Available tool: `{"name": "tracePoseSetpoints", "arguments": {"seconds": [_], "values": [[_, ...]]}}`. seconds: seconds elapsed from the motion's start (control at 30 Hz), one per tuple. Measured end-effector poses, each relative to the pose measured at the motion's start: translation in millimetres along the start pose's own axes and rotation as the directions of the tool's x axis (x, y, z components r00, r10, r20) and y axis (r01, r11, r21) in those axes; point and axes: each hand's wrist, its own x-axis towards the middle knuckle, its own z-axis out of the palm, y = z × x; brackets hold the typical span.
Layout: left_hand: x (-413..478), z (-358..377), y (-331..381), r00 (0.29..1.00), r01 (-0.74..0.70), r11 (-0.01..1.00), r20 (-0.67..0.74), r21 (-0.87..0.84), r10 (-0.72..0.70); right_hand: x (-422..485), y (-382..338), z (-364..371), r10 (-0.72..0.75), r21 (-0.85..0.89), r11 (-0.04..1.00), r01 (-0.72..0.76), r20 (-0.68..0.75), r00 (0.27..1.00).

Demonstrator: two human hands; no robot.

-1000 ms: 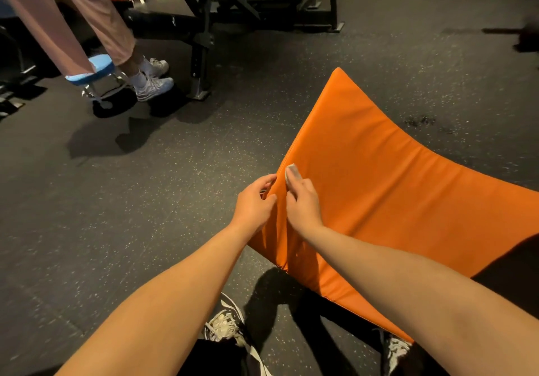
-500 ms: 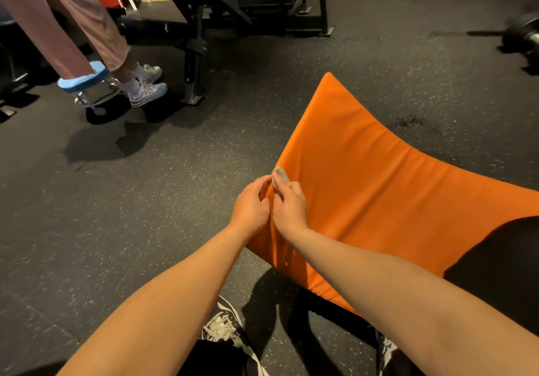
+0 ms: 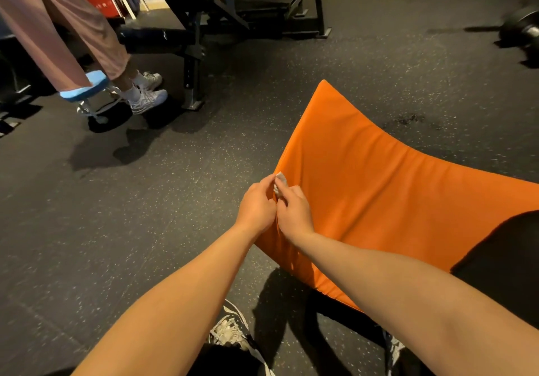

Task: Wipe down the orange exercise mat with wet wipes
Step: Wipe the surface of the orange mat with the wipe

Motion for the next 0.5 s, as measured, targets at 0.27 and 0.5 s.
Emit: {"name": "tracePoseSetpoints", "arguments": {"seconds": [0.27, 0.5], "values": [[-2, -1, 4, 0.999, -0.024, 0.999, -0.026, -0.028, 0.023, 40, -29, -31, 0.204, 0.013, 0.979, -0.204, -0.015, 0.979], [-7, -7, -2, 0.995, 0.08, 0.978, -0.041, -0.194, -0.089, 5, -16, -15, 0.0, -0.042, 0.999, 0.003, 0.051, 0.999]]}}
